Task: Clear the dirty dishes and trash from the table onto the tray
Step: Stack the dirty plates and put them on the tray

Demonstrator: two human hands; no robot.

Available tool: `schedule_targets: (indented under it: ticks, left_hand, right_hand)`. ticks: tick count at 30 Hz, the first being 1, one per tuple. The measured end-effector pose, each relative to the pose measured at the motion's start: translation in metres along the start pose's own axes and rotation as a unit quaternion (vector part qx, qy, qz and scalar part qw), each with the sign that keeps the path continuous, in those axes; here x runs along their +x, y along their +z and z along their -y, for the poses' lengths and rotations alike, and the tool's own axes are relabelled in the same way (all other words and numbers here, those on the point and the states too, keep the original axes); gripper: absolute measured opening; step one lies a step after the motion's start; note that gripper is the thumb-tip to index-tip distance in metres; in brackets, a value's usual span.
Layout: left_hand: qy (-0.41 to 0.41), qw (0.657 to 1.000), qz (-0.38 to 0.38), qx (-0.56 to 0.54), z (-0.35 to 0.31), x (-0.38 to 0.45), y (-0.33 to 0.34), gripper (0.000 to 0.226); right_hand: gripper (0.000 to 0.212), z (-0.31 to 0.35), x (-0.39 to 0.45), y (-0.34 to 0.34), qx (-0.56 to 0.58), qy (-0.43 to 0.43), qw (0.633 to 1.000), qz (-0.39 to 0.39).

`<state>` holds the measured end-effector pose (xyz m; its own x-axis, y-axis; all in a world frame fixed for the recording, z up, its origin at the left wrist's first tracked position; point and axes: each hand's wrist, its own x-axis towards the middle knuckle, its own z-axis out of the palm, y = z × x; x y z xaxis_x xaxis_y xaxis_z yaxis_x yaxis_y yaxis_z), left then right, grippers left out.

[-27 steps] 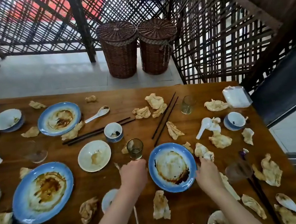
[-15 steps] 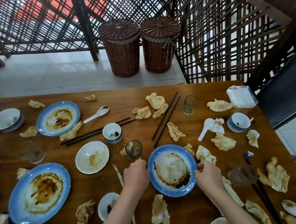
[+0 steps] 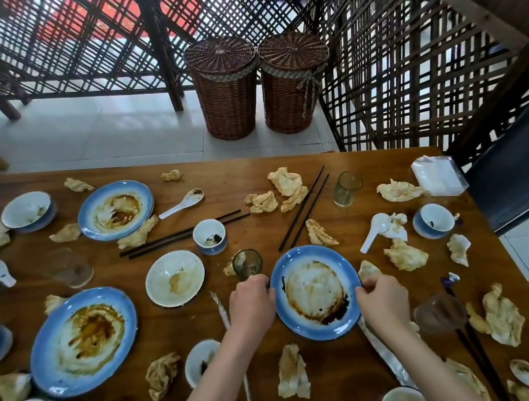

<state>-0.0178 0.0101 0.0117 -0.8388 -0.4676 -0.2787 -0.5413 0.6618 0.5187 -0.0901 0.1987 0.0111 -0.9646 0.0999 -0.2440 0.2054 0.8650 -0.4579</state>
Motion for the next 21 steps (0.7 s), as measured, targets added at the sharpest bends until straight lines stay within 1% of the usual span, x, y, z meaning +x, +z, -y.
schedule_targets:
  ticks: [6, 8, 11, 17, 19, 21]
  left_hand:
    - [0.003, 0.999, -0.020, -0.026, -0.005, -0.007, -0.020, 0.014]
    - [0.006, 0.999, -0.029, -0.033, -0.003, -0.012, -0.026, 0.016]
    - [0.013, 0.999, -0.028, -0.023, 0.006, -0.025, -0.036, 0.016]
    - [0.009, 0.999, -0.018, -0.036, 0.028, -0.048, -0.060, 0.012]
    - [0.008, 0.999, -0.014, -0.036, 0.039, -0.058, -0.069, 0.013]
    - [0.010, 1.000, -0.018, -0.023, 0.049, -0.069, -0.078, 0.021]
  right_hand:
    - [0.011, 0.012, -0.008, -0.012, 0.031, -0.011, 0.999, -0.013]
    - [0.011, 0.015, -0.013, -0.015, 0.037, -0.018, 0.999, -0.018]
    - [0.014, 0.020, -0.030, -0.015, 0.046, -0.012, 0.999, -0.023]
    - [0.010, 0.032, -0.066, -0.016, 0.071, -0.034, 0.996, -0.029]
    - [0.011, 0.036, -0.080, -0.014, 0.087, -0.026, 0.995, -0.033]
    - [0.010, 0.038, -0.095, -0.010, 0.106, -0.025, 0.994, -0.024]
